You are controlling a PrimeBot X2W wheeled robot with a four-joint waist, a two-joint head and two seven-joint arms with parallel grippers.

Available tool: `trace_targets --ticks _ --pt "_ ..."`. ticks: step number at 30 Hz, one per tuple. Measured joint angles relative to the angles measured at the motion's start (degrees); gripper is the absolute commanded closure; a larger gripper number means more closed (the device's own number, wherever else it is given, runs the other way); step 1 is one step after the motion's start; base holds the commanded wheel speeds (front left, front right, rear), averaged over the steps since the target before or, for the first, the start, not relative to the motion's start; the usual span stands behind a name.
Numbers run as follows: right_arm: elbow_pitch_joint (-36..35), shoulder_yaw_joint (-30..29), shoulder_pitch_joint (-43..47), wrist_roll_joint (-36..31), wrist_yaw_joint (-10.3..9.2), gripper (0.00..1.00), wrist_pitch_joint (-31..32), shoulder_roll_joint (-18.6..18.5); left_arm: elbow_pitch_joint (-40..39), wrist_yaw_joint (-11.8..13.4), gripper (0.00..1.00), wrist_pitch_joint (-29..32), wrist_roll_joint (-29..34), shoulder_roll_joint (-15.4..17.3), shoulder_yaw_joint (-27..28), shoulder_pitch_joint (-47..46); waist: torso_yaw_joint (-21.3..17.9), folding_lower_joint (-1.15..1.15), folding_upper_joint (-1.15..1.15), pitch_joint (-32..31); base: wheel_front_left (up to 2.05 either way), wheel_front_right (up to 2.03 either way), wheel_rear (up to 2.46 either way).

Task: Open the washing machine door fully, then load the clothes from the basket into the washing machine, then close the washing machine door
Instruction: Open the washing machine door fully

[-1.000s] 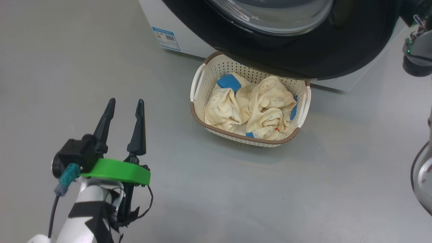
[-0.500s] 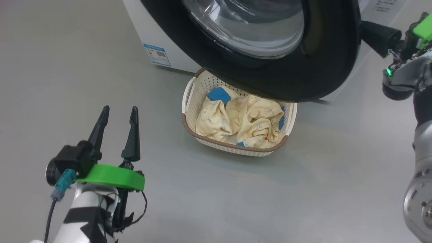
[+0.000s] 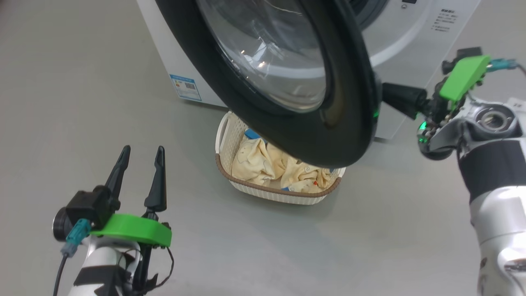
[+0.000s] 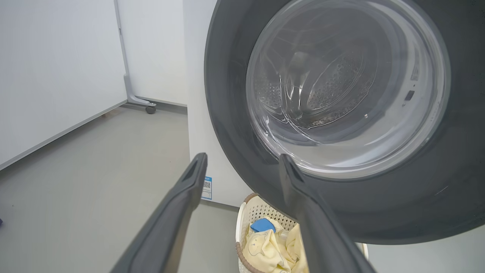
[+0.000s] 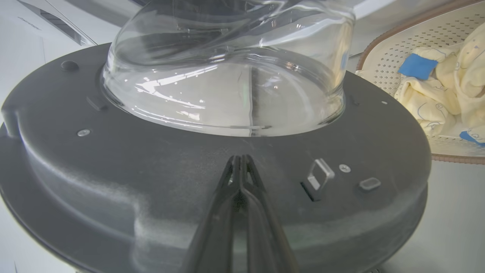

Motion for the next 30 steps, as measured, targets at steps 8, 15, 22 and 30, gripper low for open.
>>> trace_targets --ticks 8,15,22,30 --pt "-4.7 9.6 5.3 7.0 0.0 1.0 -3.2 0.2 0.0 0.0 0.0 0.0 0.0 1.1 -0.2 1.2 -0.9 0.0 0.0 -1.9 0.0 0.0 0.0" --pt "-6.9 17.3 7.5 11.7 -0.01 1.0 -7.1 0.2 0.0 0.0 0.0 0.0 0.0 1.8 -0.6 1.8 -1.3 0.0 0.0 -2.6 0.0 0.0 0.0" --pt "-7.7 25.2 7.9 17.1 -0.01 1.0 -10.7 0.2 0.0 0.0 0.0 0.0 0.0 1.9 -1.5 1.8 -1.0 0.0 0.0 -2.8 0.0 0.0 0.0" --pt "-8.4 34.6 7.9 23.6 -0.01 1.0 -15.0 0.2 0.0 0.0 0.0 0.0 -0.1 2.0 -1.7 1.8 -0.6 0.0 0.0 -2.7 0.0 0.0 0.0"
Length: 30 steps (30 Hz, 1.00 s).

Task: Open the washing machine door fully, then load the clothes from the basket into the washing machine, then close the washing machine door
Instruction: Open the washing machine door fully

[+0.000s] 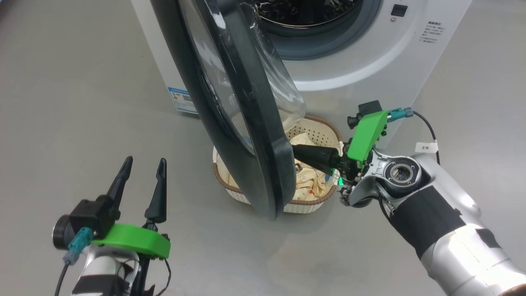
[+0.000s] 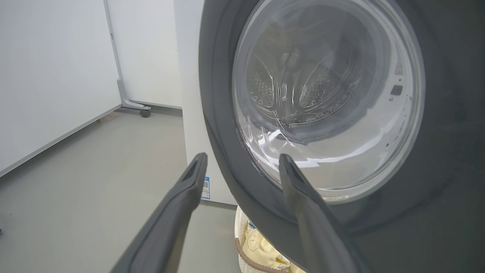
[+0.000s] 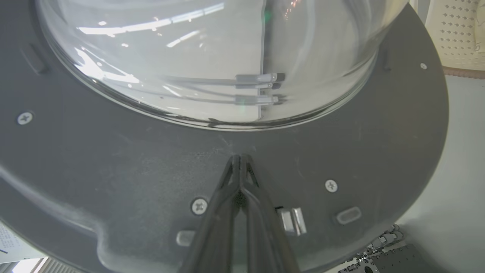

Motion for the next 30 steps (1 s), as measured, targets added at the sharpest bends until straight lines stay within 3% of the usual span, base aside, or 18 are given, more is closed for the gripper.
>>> trace_targets --ticks 10,16,21,23,24,26,27,30 --pt "-0.1 7.4 -0.3 4.6 0.0 1.0 -4.4 0.0 0.0 0.0 0.0 0.0 0.0 0.0 0.0 0.0 -0.6 0.0 0.0 -0.2 0.0 0.0 0.0" --pt "-0.8 7.6 -0.3 5.8 0.0 1.0 -7.4 -0.5 0.0 0.0 0.0 0.0 -0.1 0.0 0.2 0.0 -1.6 0.0 0.0 -0.8 0.0 0.0 0.0" --pt "-4.0 7.1 -0.2 5.7 0.0 1.0 -11.6 -3.8 0.0 0.0 0.0 0.0 -0.1 0.1 0.8 0.4 -2.8 0.0 0.0 -1.7 0.0 0.0 0.0" --pt "-5.5 7.1 -0.2 4.9 0.0 0.88 -13.2 -5.2 0.0 0.0 0.0 0.0 -0.1 0.3 1.3 0.9 -3.5 0.0 0.0 -2.0 0.0 0.0 0.0" --pt "-6.1 7.0 -0.1 4.4 0.0 0.74 -14.6 -5.7 0.0 0.0 0.0 0.0 -0.1 0.3 1.6 1.2 -3.9 0.01 0.0 -2.2 0.0 0.0 0.0" --pt "-7.8 6.9 0.2 3.2 0.0 0.63 -16.8 -6.8 0.0 0.0 0.0 0.0 -0.1 0.6 2.0 1.8 -4.8 0.0 0.0 -2.5 0.0 0.0 0.0" --pt "-8.6 6.8 0.5 2.4 0.0 0.39 -18.3 -7.3 0.0 0.0 0.0 0.0 -0.1 0.7 2.1 1.9 -5.2 0.0 0.0 -2.7 0.0 0.0 0.0" --pt "-11.0 6.9 1.9 -0.5 0.0 0.0 -21.4 -9.4 0.0 0.0 0.0 0.0 -0.1 0.8 2.5 2.4 -6.4 0.0 0.0 -3.3 0.0 0.0 0.0"
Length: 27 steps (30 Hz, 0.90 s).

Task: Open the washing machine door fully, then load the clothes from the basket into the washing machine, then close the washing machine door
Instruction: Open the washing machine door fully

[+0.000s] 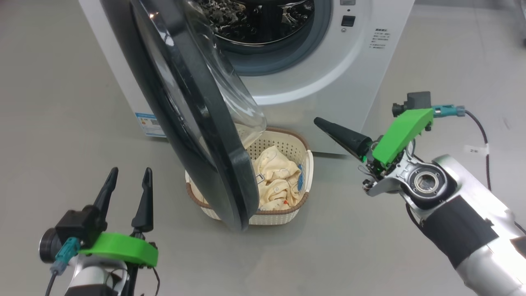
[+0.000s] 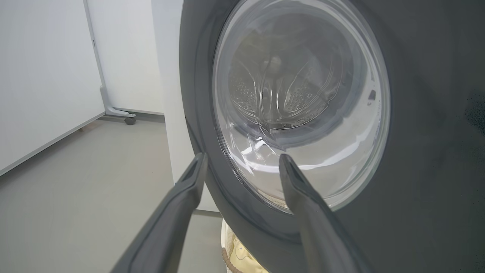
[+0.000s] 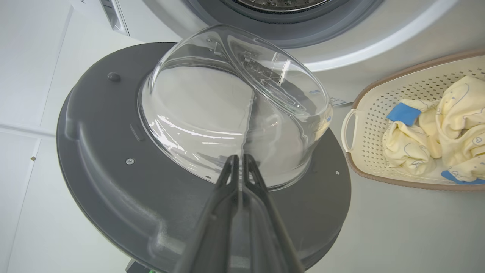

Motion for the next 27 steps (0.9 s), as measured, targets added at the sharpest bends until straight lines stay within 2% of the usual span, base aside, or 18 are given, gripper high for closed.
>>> trace_targets --ticks 5,12,17,22,23,27 --pt "-4.4 -0.4 3.3 -4.9 0.0 0.0 -6.7 -3.1 -0.1 0.0 0.0 0.0 0.0 0.3 1.5 0.7 -2.0 0.0 0.0 -0.9 0.0 0.0 0.0" --pt "-8.9 -1.5 6.9 -16.7 0.0 0.0 -18.3 -7.3 -0.3 0.0 0.0 0.0 0.2 0.4 2.7 2.7 -4.2 0.0 0.0 -2.0 0.0 0.0 0.0" --pt "-10.3 -1.7 10.0 -24.3 0.0 0.0 -23.8 -9.6 -0.9 0.0 0.0 0.0 0.7 0.4 3.2 3.7 -5.0 0.0 0.0 -2.9 0.0 0.0 0.0" --pt "-9.3 -2.9 13.0 -36.6 0.0 0.0 -29.6 -11.9 -1.1 0.0 0.0 0.0 0.7 0.3 3.6 5.4 -6.0 0.0 0.0 -3.7 0.0 0.0 0.0" --pt "-7.9 -4.9 13.8 -41.8 0.0 0.0 -30.9 -12.0 -1.3 0.0 0.0 0.0 0.7 0.3 3.8 6.0 -6.3 0.0 0.0 -4.0 0.0 0.0 0.0" --pt "-5.8 -10.0 16.5 -52.2 0.0 0.0 -32.4 -11.5 -1.9 0.0 0.0 0.0 0.7 0.0 4.6 7.0 -6.7 0.0 0.0 -4.5 0.0 0.0 0.0"
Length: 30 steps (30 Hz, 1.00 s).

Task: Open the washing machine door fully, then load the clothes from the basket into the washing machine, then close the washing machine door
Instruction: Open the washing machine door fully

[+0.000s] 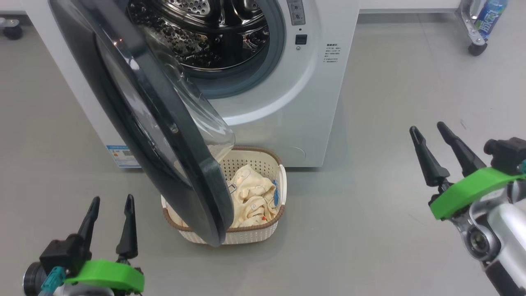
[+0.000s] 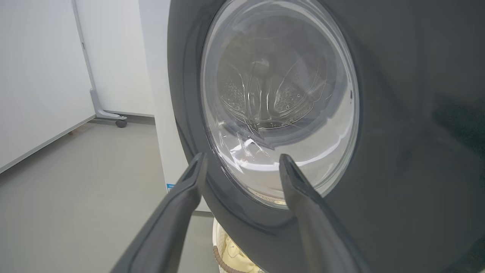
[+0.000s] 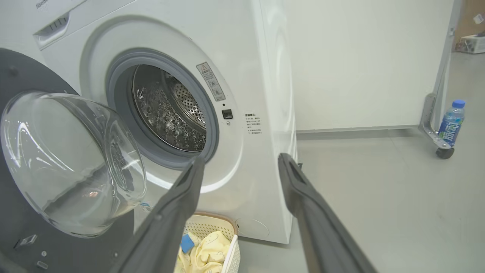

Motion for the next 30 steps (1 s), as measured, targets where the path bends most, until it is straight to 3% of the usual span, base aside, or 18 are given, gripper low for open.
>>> trace_targets --ticks 11,30 --pt "-1.5 -12.9 9.8 -17.6 0.0 0.0 -0.5 5.8 -1.8 0.0 0.0 0.0 0.5 -0.9 1.2 2.6 0.0 0.0 0.0 -0.5 0.0 0.0 0.0" --pt "-5.8 -21.4 18.0 -28.9 0.0 0.0 -0.6 12.1 -7.6 1.1 0.0 0.0 1.5 -3.1 3.1 8.2 -0.5 0.0 0.0 -0.7 0.0 0.0 0.0"
